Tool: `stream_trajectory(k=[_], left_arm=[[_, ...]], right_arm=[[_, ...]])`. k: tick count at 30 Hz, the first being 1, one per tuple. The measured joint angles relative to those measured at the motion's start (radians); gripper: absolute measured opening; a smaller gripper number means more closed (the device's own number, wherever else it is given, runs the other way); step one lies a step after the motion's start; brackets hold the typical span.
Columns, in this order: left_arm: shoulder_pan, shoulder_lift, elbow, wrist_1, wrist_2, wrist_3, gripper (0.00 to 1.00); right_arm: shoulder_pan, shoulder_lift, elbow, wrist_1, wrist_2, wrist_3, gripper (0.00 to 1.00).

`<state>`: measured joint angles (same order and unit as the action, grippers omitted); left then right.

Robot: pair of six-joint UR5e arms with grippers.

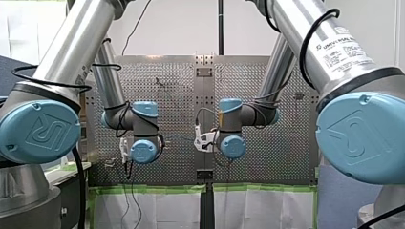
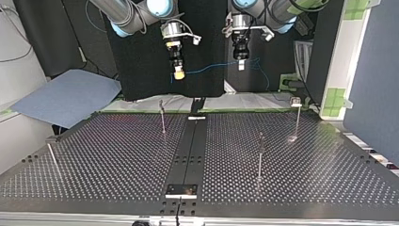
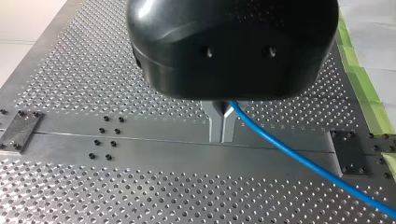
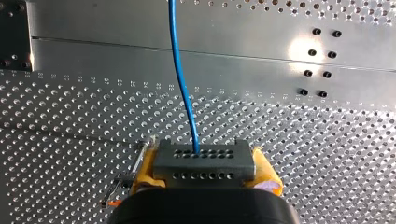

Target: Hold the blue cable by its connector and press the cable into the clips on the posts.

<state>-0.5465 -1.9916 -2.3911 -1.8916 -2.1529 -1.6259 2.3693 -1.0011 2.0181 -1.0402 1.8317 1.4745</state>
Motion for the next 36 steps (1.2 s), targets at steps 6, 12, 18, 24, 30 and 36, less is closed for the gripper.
stream_trajectory(k=[6,12,18,24,30,36], left_arm=[[0.000,0.000,0.000,0.000,0.000,0.000,0.00],[0.000,0.000,0.000,0.000,0.000,0.000,0.00],[0.000,0.000,0.000,0.000,0.000,0.000,0.00],[0.001,0.001,0.000,-0.001,0.000,0.002,0.00],[0.001,0.001,0.000,-0.002,0.000,0.003,0.00],[0.002,0.002,0.000,-0.002,0.000,0.003,0.00]], right_arm=[[0.000,0.000,0.000,0.000,0.000,0.000,0.00],[0.000,0.000,0.000,0.000,0.000,0.000,0.00],[0.000,0.000,0.000,0.000,0.000,0.000,0.00],[-0.001,0.000,0.000,0.000,0.000,-0.001,0.00],[-0.008,0.036,-0.009,0.012,0.009,-0.001,0.00],[-0.009,0.062,-0.010,0.014,0.011,-0.002,0.00]])
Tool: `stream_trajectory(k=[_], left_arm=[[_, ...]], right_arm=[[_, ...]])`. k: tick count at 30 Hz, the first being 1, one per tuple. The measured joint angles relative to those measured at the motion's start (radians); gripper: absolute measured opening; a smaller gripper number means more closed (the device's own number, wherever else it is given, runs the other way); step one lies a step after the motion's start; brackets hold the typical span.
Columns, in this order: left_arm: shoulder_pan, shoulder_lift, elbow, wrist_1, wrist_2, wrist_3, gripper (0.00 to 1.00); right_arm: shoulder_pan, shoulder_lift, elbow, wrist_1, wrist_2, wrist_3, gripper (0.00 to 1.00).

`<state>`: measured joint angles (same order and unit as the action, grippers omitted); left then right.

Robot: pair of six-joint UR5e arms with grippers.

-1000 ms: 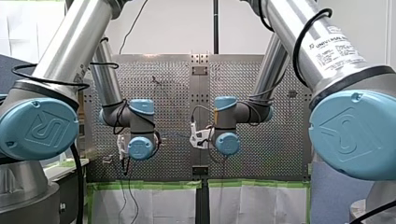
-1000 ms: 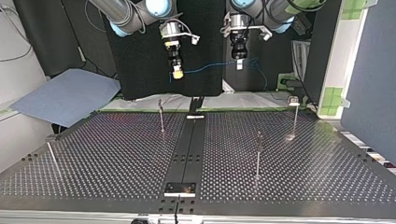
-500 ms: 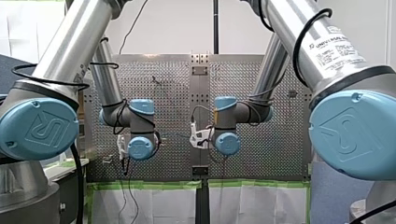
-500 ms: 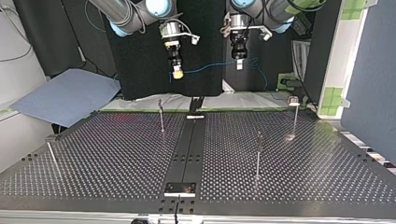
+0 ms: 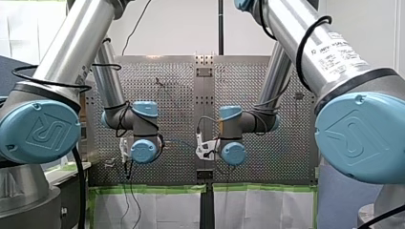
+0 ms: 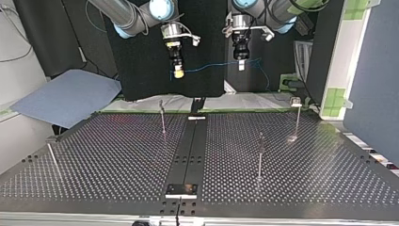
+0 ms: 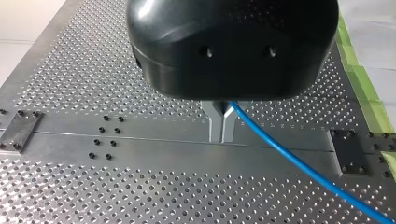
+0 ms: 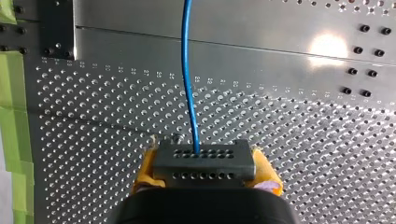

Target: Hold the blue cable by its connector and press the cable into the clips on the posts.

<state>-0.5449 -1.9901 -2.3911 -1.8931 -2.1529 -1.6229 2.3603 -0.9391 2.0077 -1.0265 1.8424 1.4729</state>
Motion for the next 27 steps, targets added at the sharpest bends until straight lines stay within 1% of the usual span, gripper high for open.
stream_trajectory(k=[12,15,19,23,27], left_arm=[[-0.003,-0.003,-0.001,-0.003,-0.003,0.003,0.00],[-0.011,-0.021,-0.001,-0.022,-0.017,0.022,0.00],[-0.016,-0.061,-0.001,-0.057,-0.027,0.061,0.00],[-0.017,-0.096,-0.002,-0.068,-0.029,0.098,0.00],[-0.017,-0.110,-0.002,-0.070,-0.029,0.118,0.00]], right_arm=[[0.000,0.002,0.000,0.000,0.000,0.000,0.00],[0.000,0.002,0.000,0.000,0.000,0.000,0.00],[0.000,0.002,0.000,0.000,0.000,0.000,0.00],[0.000,0.002,0.000,0.000,0.000,0.000,0.00],[0.000,0.002,0.000,0.000,0.000,0.000,0.00]])
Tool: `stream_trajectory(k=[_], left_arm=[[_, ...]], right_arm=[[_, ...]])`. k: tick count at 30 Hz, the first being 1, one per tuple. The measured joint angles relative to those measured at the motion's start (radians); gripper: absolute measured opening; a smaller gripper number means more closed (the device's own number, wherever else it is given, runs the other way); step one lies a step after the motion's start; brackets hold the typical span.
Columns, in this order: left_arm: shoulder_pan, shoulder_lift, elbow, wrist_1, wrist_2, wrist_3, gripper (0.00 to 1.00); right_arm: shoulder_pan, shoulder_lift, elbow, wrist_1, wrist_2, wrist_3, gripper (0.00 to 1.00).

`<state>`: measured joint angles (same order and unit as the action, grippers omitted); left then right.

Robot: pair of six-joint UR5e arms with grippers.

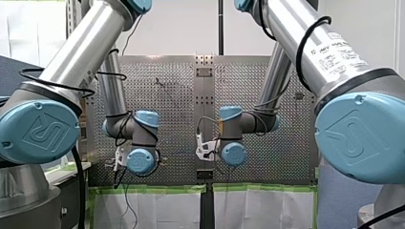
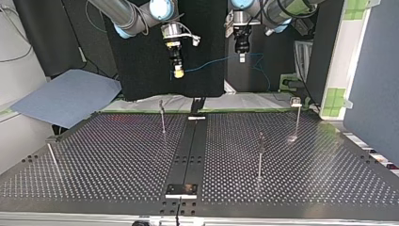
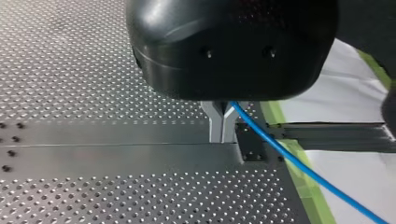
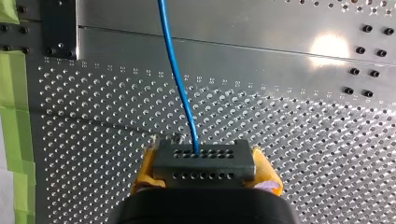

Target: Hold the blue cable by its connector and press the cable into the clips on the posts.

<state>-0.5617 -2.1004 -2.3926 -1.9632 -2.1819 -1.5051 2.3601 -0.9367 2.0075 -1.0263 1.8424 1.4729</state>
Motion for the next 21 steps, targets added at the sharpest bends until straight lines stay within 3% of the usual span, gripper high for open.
stream_trajectory(k=[10,13,17,21], left_arm=[[0.000,-0.003,0.000,-0.001,-0.001,0.005,0.00],[-0.011,0.008,0.001,-0.011,-0.011,0.007,0.00],[-0.036,0.033,-0.002,-0.035,-0.036,0.002,0.00],[-0.058,0.062,-0.003,-0.064,-0.065,-0.019,0.00]], right_arm=[[0.000,-0.001,0.000,0.001,0.001,-0.001,0.00],[-0.003,-0.014,-0.006,0.014,0.014,-0.001,0.00],[-0.001,-0.041,-0.013,0.040,0.038,0.017,0.00],[-0.003,-0.069,-0.015,0.069,0.030,0.044,0.00]])
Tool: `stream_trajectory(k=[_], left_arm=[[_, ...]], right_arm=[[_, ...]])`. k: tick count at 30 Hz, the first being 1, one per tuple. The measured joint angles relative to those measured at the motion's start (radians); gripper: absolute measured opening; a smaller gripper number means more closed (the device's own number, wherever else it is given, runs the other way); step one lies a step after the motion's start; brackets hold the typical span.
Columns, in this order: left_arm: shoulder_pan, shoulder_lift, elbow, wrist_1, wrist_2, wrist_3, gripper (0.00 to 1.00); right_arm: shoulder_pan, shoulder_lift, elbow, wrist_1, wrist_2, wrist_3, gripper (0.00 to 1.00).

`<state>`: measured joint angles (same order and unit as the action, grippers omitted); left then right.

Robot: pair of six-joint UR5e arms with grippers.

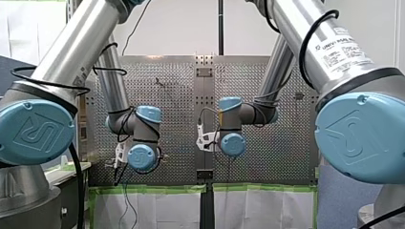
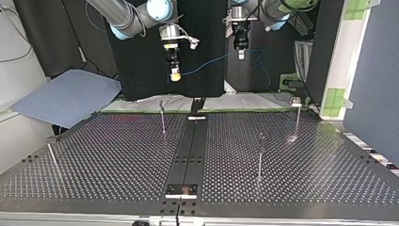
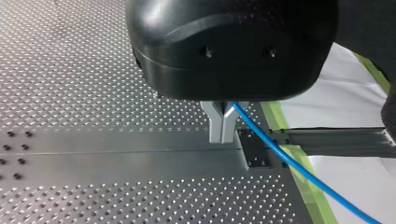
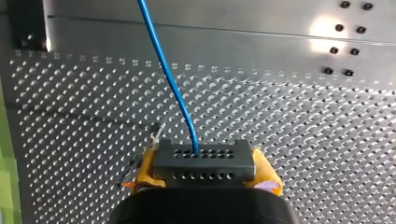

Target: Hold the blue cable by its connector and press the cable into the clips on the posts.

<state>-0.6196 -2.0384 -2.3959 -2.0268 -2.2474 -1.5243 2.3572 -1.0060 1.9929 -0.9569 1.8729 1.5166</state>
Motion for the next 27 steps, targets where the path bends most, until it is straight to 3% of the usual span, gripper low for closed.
stream_trajectory(k=[4,8,12,18,22,27], left_arm=[[0.000,0.034,0.000,-0.034,-0.031,-0.008,0.00],[0.010,0.070,0.009,-0.070,-0.038,-0.012,0.00],[0.024,0.105,0.033,-0.105,-0.024,-0.025,0.00],[0.034,0.157,0.052,-0.157,-0.013,-0.031,0.00],[0.063,0.194,0.082,-0.194,0.015,-0.029,0.00],[0.103,0.236,0.122,-0.236,0.056,-0.005,0.00]], right_arm=[[-0.006,-0.034,-0.011,0.030,-0.029,0.020,0.00],[-0.002,-0.066,-0.038,0.054,-0.061,0.008,0.00],[0.001,-0.099,-0.069,0.084,-0.079,-0.006,0.00],[0.001,-0.156,-0.109,0.104,-0.095,-0.005,0.00],[0.001,-0.193,-0.141,0.124,-0.101,-0.009,0.00],[0.001,-0.202,-0.164,0.136,-0.103,-0.010,0.00]])
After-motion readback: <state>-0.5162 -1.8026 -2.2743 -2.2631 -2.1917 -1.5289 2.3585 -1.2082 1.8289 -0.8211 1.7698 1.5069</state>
